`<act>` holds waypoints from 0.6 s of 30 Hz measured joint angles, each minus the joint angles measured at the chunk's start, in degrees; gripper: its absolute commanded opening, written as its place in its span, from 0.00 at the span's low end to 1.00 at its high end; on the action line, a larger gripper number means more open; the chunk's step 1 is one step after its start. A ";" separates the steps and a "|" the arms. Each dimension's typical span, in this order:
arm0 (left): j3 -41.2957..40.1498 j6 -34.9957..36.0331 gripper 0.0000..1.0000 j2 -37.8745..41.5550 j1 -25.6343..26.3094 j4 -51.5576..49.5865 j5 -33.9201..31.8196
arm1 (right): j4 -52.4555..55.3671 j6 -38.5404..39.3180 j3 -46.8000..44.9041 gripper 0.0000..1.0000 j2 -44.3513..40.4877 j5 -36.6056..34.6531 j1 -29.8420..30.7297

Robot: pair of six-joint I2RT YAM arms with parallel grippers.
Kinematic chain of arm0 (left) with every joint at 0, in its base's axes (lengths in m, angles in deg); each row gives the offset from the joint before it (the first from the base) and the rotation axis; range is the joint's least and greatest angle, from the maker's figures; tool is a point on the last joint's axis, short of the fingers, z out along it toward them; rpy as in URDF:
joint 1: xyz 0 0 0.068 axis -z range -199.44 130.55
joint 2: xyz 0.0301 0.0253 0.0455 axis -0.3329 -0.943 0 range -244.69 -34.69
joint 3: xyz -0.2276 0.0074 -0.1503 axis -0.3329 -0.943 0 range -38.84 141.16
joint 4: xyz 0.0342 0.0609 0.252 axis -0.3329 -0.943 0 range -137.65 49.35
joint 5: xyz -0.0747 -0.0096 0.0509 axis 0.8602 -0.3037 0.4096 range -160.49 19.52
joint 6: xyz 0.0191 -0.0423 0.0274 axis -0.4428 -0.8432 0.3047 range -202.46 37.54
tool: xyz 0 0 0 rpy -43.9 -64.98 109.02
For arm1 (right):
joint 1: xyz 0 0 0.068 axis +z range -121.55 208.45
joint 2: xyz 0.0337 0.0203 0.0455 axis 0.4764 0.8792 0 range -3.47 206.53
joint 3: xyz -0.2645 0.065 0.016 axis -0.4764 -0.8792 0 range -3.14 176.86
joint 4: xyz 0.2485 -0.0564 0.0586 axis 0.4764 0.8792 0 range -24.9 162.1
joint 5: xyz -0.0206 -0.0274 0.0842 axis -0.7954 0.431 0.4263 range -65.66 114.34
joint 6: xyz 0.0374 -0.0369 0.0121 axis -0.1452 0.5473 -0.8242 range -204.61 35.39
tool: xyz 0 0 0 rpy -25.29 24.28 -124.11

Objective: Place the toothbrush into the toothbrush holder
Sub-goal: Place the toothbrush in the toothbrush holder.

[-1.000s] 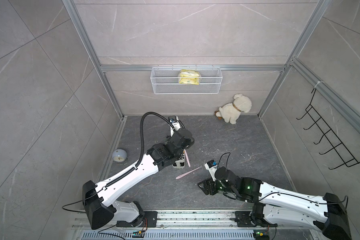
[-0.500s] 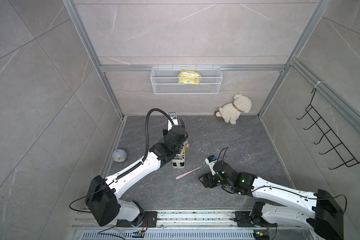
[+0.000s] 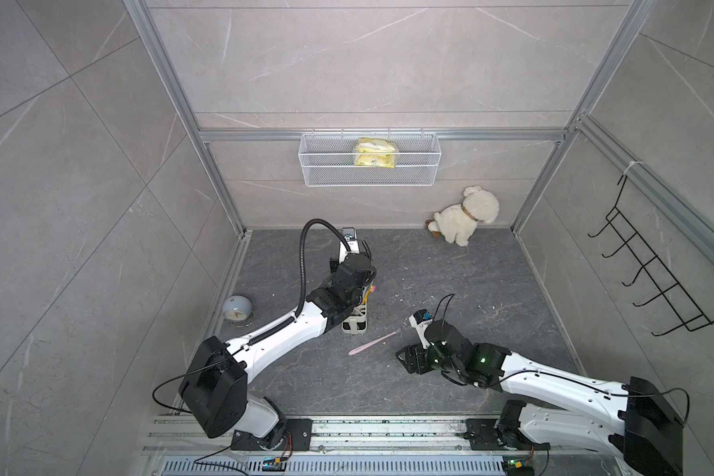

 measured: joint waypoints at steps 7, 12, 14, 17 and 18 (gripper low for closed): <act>-3.17 -0.28 0.00 3.06 0.00 -0.44 0.07 | -0.24 0.00 -0.09 0.73 0.00 0.00 0.00; -4.79 0.04 0.00 4.96 0.00 1.57 -0.20 | -1.29 -0.04 -0.74 0.73 0.13 0.02 0.00; -6.29 0.35 0.00 4.83 0.00 3.91 -0.26 | -1.51 -0.02 -0.74 0.73 0.33 0.04 0.00; -8.59 1.14 0.00 3.58 0.00 7.80 -0.72 | -1.92 -0.04 -0.74 0.73 0.48 0.24 0.00; -9.38 1.49 0.00 2.97 0.00 9.42 -1.01 | -2.08 -0.04 -0.74 0.73 0.48 0.22 0.00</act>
